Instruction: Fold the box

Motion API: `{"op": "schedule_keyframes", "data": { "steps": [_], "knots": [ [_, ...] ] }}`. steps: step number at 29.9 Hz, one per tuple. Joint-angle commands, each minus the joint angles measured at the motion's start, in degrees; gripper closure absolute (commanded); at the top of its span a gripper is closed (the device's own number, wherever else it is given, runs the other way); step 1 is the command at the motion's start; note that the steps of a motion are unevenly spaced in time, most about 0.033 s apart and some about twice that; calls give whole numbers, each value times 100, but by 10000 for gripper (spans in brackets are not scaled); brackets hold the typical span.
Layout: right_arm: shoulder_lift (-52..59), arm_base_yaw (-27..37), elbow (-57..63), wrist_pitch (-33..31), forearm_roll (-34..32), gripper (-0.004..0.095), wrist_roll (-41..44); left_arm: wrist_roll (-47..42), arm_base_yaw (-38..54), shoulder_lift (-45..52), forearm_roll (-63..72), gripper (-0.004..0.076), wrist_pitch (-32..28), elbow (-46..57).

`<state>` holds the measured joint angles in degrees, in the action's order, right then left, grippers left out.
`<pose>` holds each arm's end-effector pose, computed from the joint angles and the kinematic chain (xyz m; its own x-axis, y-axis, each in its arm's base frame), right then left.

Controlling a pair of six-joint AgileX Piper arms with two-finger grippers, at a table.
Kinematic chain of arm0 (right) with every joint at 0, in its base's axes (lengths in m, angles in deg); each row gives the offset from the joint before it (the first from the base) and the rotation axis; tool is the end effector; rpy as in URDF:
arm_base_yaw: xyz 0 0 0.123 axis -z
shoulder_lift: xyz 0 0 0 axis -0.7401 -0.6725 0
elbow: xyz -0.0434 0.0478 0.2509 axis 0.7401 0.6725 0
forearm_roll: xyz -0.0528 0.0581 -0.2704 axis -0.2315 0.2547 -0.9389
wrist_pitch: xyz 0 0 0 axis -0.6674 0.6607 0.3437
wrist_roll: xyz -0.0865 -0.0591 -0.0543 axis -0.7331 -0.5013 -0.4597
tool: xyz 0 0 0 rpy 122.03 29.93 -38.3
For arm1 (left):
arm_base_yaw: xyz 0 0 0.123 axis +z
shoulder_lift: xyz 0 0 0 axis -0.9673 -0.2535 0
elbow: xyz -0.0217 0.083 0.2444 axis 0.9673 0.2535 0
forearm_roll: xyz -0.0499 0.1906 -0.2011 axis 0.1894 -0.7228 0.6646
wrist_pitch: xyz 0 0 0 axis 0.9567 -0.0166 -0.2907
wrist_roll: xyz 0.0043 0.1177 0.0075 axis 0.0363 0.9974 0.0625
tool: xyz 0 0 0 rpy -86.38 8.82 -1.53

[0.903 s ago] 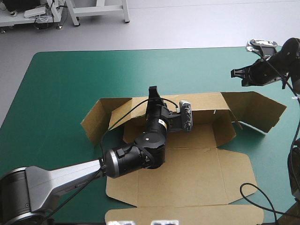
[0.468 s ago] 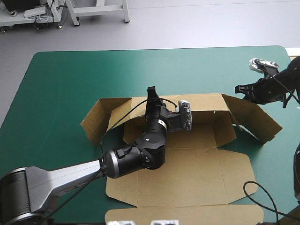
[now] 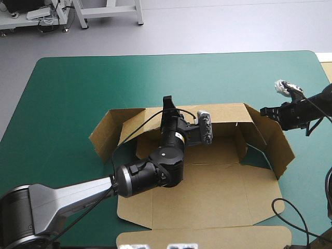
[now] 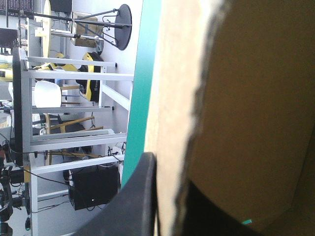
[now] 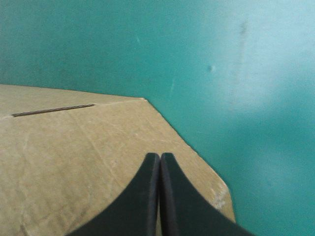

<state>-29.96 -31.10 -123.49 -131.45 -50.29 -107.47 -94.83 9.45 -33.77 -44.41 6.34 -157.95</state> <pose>0.3619 -0.0388 0.2144 -0.9584 0.0732 -0.2757 -0.0795 0.8597 0.5045 0.2440 -0.3285 0.2711 0.0469 0.9742 -0.2208 0.4667 0.1740 0.8671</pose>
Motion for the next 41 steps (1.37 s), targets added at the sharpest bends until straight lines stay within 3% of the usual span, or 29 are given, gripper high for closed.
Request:
{"op": "schedule_keyframes", "data": {
  "steps": [1,9,14,21,32,41],
  "knots": [
    [295,46,97,-204,598,927,-295,-141,-24,232,-70,733,-58,-121],
    [730,55,441,-204,481,927,-475,-177,-24,219,-34,733,-86,-121],
    [977,55,441,-204,488,927,-475,-1124,-13,219,-70,733,-95,-121],
    [988,55,419,-204,656,927,-432,-1367,-13,231,-86,733,-34,-258],
    [988,55,-556,-182,549,927,35,-1693,-13,239,-97,733,-85,-386],
    [988,55,-587,-182,167,927,110,-1917,-1,239,-129,733,-36,-386]
  ]
}}
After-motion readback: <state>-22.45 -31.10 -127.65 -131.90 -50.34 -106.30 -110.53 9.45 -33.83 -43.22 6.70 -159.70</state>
